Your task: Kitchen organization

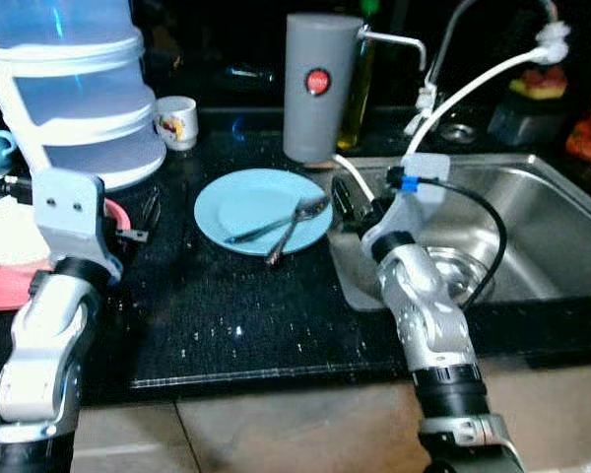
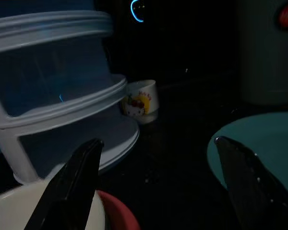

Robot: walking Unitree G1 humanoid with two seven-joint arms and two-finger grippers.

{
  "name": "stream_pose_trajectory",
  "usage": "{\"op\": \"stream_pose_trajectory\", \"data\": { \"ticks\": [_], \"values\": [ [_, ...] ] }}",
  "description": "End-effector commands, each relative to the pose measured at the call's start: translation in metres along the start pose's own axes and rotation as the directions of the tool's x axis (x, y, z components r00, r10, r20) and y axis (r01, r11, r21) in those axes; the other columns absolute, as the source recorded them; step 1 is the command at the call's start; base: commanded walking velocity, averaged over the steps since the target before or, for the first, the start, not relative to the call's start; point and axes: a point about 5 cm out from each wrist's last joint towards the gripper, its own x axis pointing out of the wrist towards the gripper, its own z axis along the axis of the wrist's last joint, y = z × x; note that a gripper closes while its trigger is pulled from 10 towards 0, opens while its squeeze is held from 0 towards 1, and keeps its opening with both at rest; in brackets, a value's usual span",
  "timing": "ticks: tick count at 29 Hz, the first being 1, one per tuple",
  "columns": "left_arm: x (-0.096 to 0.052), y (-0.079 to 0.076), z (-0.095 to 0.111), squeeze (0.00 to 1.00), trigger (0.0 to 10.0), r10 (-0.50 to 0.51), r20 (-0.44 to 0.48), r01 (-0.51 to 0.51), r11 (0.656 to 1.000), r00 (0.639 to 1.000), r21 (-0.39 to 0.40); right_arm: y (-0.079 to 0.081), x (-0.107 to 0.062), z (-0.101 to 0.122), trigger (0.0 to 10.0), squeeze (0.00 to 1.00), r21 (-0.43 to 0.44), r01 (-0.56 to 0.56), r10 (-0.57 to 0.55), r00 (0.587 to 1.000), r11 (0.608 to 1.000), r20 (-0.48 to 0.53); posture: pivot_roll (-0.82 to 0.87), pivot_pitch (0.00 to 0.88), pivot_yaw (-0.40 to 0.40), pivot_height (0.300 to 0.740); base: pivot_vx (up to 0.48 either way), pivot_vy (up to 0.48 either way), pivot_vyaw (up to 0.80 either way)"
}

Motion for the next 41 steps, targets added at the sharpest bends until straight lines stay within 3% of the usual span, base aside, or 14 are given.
{"op": "stream_pose_trajectory", "data": {
  "ticks": [1,11,21,37,41],
  "values": [
    [0.001,-0.003,-0.002,0.0,10.0,-0.024,-0.02,0.024,1.0,0.999,0.005,-0.005,-0.001,-0.003,10.0,0.0,0.005,0.015,-0.014,1.0,1.0,-0.015,0.01,0.06,0.022,0.74,0.0,0.0,0.0],
    [0.003,-0.004,0.0,0.0,10.0,-0.024,-0.014,0.025,1.0,1.0,0.011,-0.009,-0.002,-0.003,10.0,0.0,-0.001,0.023,-0.023,1.0,1.0,-0.018,0.0,0.067,0.02,0.74,0.0,0.0,0.0],
    [0.005,0.006,-0.001,0.0,10.0,0.044,-0.036,-0.044,0.999,0.998,-0.003,-0.007,0.0,-0.003,10.0,0.0,-0.006,0.012,-0.012,1.0,1.0,-0.019,0.0,0.069,0.017,0.74,0.0,-0.234,0.0],
    [0.003,0.015,-0.001,0.0,10.0,0.119,-0.03,-0.12,0.993,0.992,-0.02,-0.005,0.002,0.0,10.0,0.0,-0.006,-0.005,0.005,1.0,1.0,-0.018,0.0,0.069,0.009,0.74,0.0,0.0,0.0],
    [0.001,0.028,-0.011,0.0,10.0,0.207,-0.16,-0.201,0.978,0.965,0.053,-0.002,0.003,-0.002,10.0,0.0,-0.011,-0.029,0.029,0.998,1.0,-0.048,0.0,0.071,0.006,0.74,0.0,0.0,0.0]
  ]
}}
